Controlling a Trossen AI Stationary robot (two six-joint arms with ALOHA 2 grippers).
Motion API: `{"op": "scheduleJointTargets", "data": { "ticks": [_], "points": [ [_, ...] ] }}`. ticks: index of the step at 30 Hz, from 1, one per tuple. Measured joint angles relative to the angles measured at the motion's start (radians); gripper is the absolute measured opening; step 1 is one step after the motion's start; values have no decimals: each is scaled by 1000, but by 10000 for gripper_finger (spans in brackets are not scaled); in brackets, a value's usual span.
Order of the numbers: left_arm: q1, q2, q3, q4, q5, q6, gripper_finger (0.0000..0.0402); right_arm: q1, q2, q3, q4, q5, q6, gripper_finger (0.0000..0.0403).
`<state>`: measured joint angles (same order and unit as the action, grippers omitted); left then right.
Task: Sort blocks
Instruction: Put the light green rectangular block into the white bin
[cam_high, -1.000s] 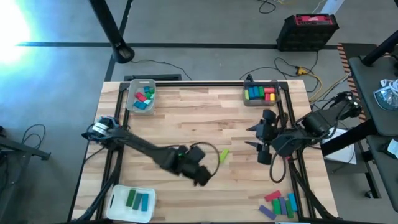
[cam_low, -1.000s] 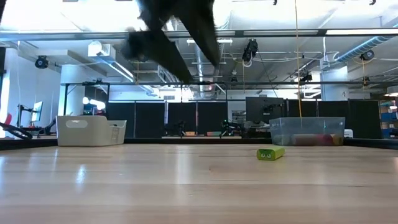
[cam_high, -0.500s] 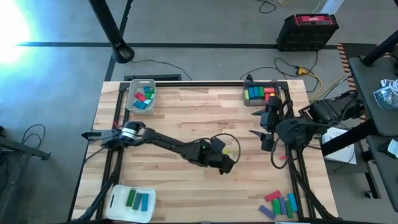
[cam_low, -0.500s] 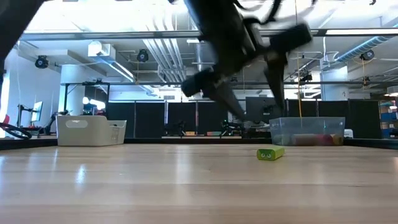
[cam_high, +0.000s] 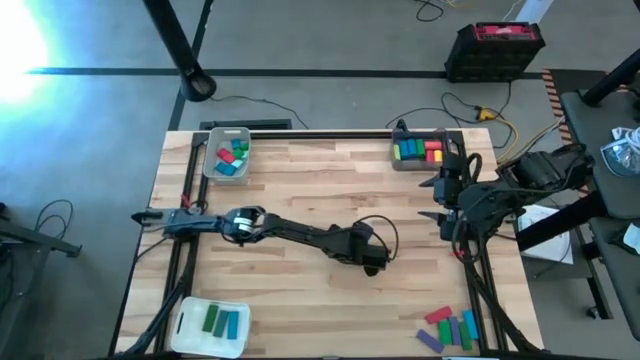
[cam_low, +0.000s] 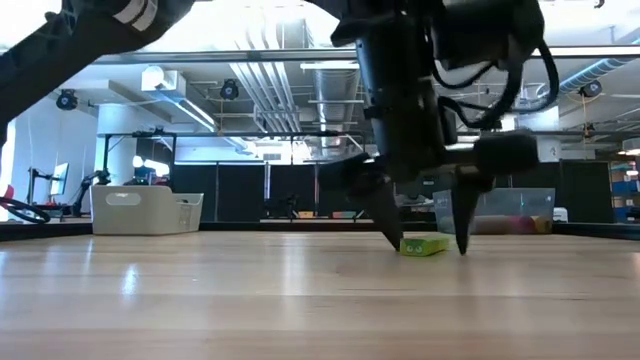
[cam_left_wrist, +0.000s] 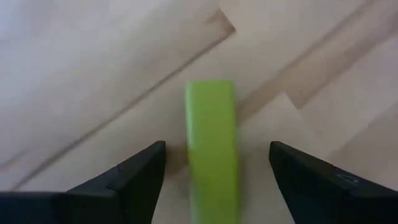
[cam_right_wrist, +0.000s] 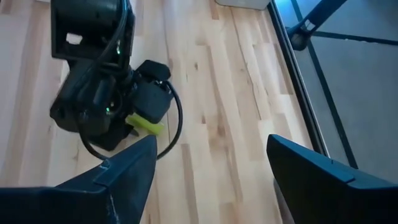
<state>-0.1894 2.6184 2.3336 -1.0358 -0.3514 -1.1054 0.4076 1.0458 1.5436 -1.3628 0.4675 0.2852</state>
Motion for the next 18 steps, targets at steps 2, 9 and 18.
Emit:
{"op": "scheduleJointTargets", "data": {
  "ticks": [2,9,18],
  "points": [
    [1,1,-7,15,22,-16,255,0,-9,0,0,2,-10,289],
    [2,6,-2,-61,50,-69,115,-2,-22,-1,8,12,-62,265],
    [-18,-110,-13,-304,98,85,79,-2,-25,-2,10,14,-125,235]
  ]
}}
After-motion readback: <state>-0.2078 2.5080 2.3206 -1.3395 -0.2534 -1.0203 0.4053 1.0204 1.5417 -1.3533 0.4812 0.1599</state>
